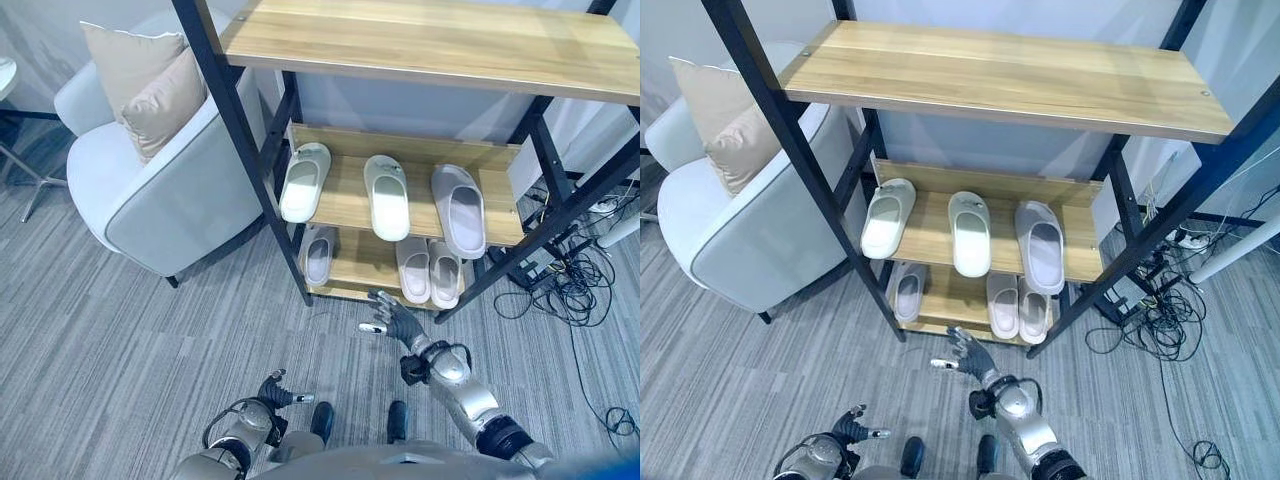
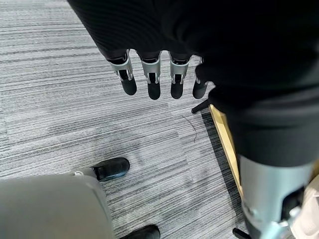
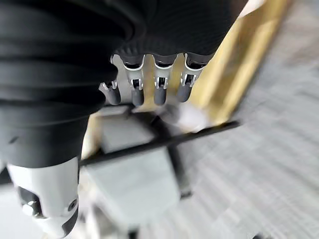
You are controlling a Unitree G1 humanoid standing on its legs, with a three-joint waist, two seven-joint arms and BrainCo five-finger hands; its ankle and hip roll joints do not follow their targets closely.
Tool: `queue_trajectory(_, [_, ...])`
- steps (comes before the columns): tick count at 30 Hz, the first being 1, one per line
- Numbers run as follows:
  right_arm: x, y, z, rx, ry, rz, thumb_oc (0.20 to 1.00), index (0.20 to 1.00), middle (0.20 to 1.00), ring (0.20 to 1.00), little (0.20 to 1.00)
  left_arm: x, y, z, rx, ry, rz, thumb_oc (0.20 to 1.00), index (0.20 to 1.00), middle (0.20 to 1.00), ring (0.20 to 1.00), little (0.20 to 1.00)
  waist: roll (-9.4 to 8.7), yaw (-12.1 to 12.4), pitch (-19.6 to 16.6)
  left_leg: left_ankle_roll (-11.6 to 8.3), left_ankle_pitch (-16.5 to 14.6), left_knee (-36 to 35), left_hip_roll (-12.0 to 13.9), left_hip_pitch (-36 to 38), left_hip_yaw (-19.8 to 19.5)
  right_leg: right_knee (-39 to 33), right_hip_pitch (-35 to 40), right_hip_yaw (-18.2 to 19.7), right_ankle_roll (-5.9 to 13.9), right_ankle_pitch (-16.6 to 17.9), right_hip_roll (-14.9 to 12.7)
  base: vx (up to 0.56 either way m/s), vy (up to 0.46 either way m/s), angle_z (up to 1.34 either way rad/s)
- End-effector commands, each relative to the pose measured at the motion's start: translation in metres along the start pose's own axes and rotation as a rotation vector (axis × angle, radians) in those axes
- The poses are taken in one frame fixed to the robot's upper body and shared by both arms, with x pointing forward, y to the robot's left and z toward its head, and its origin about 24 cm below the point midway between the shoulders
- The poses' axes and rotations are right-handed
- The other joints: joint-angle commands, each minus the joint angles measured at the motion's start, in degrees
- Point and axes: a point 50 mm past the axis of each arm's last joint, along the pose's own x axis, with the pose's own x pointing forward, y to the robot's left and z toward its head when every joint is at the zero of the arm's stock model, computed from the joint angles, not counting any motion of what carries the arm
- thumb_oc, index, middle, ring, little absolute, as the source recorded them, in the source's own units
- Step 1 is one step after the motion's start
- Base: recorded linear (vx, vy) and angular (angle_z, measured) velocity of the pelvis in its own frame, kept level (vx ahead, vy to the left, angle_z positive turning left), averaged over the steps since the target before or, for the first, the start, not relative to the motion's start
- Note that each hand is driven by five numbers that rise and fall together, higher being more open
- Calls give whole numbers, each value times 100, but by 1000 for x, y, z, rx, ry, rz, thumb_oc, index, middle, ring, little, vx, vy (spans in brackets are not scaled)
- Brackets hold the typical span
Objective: Arrange the slippers neatly on the shoe rack.
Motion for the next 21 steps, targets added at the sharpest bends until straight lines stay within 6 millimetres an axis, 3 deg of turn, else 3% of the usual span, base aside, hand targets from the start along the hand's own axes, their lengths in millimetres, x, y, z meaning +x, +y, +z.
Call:
queue_trajectory(1, [7, -6, 46, 40, -234, -17, 1000, 1000, 1000, 1000, 1000, 4, -4, 15, 31, -19, -16, 1000, 1000, 1000, 1000, 1000, 4, 158, 135, -399, -60, 10, 58, -291, -90, 77, 661, 58, 326, 93, -173, 0, 0, 0])
queue_trajectory(3, [5, -11, 92, -40, -422, -47, 1000, 1000, 1000, 1000, 1000, 3, -8, 12, 33, -15, -26, 1000, 1000, 1000, 1000, 1000, 11, 153, 167, -396, -66, 10, 53, -312, -79, 87, 642, 96, 331, 93, -169, -5, 36, -1])
queue_trajectory(4, [5, -12, 92, -40, -422, -47, 1000, 1000, 1000, 1000, 1000, 3, -8, 12, 33, -15, -26, 1000, 1000, 1000, 1000, 1000, 13, 154, 168, -396, -67, 10, 53, -311, -78, 87, 643, 97, 331, 93, -169, 0, 0, 0])
queue_trajectory(8, [1, -24, 143, -180, -625, -164, 1000, 1000, 1000, 1000, 1000, 3, -14, 14, 17, -24, -35, 1000, 1000, 1000, 1000, 1000, 24, 191, 191, -394, -60, 10, 40, -409, -125, 94, 584, 103, 335, 109, -180, -7, 30, -1])
queue_trajectory(12, [3, -43, 161, -274, -667, -297, 1000, 1000, 1000, 1000, 1000, 3, -17, 21, 6, -46, -34, 1000, 1000, 1000, 1000, 1000, 27, 250, 227, -395, -42, 10, 24, -531, -142, 62, 511, 93, 345, 145, -183, -31, 45, 3])
queue_trajectory(18, [5, -69, 163, -337, -635, -449, 1000, 1000, 1000, 1000, 1000, 3, -17, 24, -1, -56, -24, 1000, 1000, 1000, 1000, 1000, 16, 346, 248, -400, -28, 10, -3, -690, -162, 36, 395, 55, 352, 174, -190, -23, 40, 3])
queue_trajectory(21, [1, -94, 157, -277, -598, -617, 1000, 1000, 1000, 1000, 1000, 3, -19, 24, -7, -57, -22, 1000, 1000, 1000, 1000, 1000, 25, 404, 265, -402, -21, 10, -29, -819, -184, 36, 302, 18, 353, 190, -210, -24, 62, 2])
